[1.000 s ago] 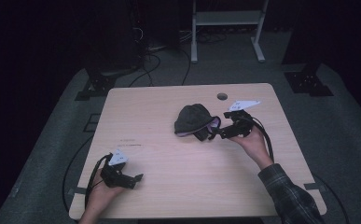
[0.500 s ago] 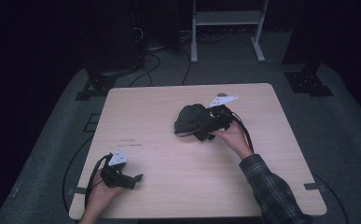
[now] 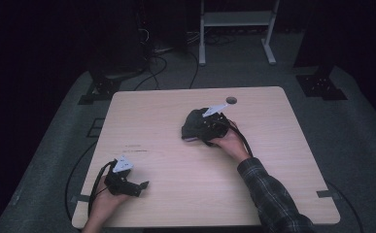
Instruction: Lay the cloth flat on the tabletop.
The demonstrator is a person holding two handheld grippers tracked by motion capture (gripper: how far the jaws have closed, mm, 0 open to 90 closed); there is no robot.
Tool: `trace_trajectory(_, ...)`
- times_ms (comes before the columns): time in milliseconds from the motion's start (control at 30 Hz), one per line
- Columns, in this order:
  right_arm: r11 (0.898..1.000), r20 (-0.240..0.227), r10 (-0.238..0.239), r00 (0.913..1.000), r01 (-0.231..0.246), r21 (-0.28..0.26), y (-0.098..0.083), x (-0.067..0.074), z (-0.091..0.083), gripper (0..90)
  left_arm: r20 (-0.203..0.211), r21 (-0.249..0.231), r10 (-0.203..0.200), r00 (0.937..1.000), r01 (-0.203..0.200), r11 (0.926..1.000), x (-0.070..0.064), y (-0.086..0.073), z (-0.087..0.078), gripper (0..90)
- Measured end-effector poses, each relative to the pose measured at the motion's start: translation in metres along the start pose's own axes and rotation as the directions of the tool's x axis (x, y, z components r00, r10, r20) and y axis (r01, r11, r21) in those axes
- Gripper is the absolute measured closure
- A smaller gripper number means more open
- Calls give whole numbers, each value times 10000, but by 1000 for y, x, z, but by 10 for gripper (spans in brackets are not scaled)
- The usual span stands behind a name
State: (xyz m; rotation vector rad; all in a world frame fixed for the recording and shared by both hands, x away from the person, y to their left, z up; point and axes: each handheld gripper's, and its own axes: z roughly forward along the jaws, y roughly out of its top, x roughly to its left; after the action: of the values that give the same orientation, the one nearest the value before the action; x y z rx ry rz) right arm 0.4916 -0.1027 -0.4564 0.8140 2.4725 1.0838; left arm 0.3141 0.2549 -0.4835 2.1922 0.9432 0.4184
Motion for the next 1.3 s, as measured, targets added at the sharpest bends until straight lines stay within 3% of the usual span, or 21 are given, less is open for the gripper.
trace_trajectory(133,10000,156,-41,9999,40,49,-2,0,1,236,-1,-7,1,10000,-1,10000,0,0,0,0)
trace_trajectory(333,9996,-160,263,9995,-265,-119,-6,-7,-11,607,-3,-7,5,10000,-5,10000,0,0,0,0)
trace_trajectory(400,9994,-205,295,9994,-299,-164,-6,-7,-16,680,-1,-7,2,10000,-2,10000,0,0,0,0)
trace_trajectory(700,9913,-630,780,9950,-842,-1016,-5,-4,-58,720,-6,0,-3,10000,3,10000,0,0,0,0)
trace_trajectory(867,9822,-1140,901,9894,-1073,-1544,-4,4,-88,725,-15,1,-15,10000,15,10000,0,0,0,0)
trace_trajectory(1033,9830,-1255,275,9917,-496,-1766,-1,21,-116,728,-37,-5,-15,10000,15,10000,0,0,0,0)
trace_trajectory(1300,9730,-2118,-43,9773,-448,-2266,2,51,-161,728,-22,-10,-40,10000,40,10000,0,-1,-1,0)
